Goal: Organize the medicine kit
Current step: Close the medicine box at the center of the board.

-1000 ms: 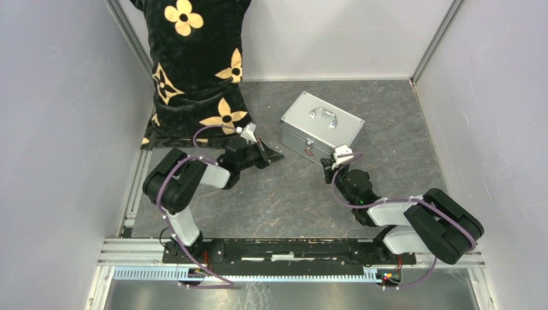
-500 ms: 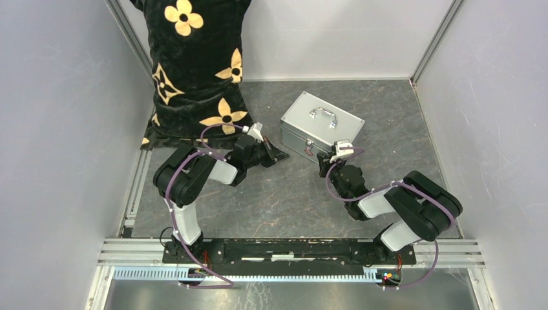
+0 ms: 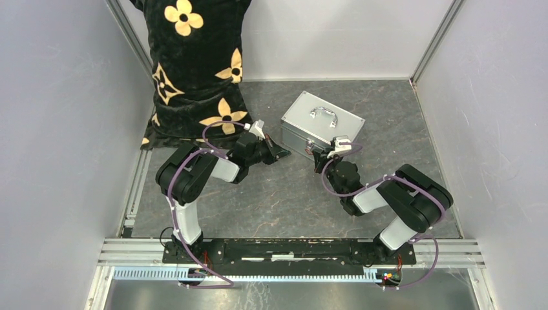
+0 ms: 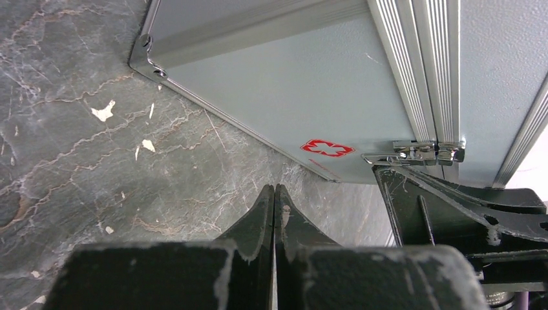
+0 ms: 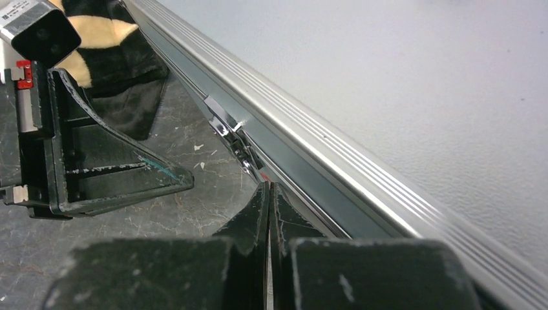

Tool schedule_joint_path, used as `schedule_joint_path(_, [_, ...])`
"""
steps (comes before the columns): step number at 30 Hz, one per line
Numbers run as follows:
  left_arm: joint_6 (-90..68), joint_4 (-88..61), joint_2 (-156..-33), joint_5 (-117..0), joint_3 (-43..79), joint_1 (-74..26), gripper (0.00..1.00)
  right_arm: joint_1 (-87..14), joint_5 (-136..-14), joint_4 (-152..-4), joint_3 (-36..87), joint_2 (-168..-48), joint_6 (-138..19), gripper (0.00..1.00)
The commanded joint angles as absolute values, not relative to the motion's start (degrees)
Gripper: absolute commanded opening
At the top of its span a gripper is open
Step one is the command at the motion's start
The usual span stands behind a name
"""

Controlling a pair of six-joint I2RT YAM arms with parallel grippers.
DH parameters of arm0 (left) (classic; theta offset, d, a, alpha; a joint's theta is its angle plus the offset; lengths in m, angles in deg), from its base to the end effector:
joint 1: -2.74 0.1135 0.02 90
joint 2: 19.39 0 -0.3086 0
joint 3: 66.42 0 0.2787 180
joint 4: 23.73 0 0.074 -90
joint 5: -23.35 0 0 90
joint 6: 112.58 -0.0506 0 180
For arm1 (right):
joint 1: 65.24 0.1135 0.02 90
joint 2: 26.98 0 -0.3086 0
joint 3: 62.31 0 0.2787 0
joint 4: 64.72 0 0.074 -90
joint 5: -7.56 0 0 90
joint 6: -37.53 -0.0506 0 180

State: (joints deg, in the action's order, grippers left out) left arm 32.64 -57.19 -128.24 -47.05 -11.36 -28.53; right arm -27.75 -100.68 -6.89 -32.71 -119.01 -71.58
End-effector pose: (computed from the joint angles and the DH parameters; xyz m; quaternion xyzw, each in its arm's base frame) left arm 0.3317 -0.2213 0.1384 -0.0727 0.8114 -0.4874 0.3143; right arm 0.2331 0.1588 0.1651 -0.0098 0.7335 0.2149 0.6448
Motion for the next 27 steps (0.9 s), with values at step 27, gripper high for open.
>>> schedule_joint_path(27, [31.0,-60.0,-129.4,-45.2,-9.0,-29.1,0.02,-27.9,-97.4,-0.1,-29.4,-122.5,-73.2,0.0])
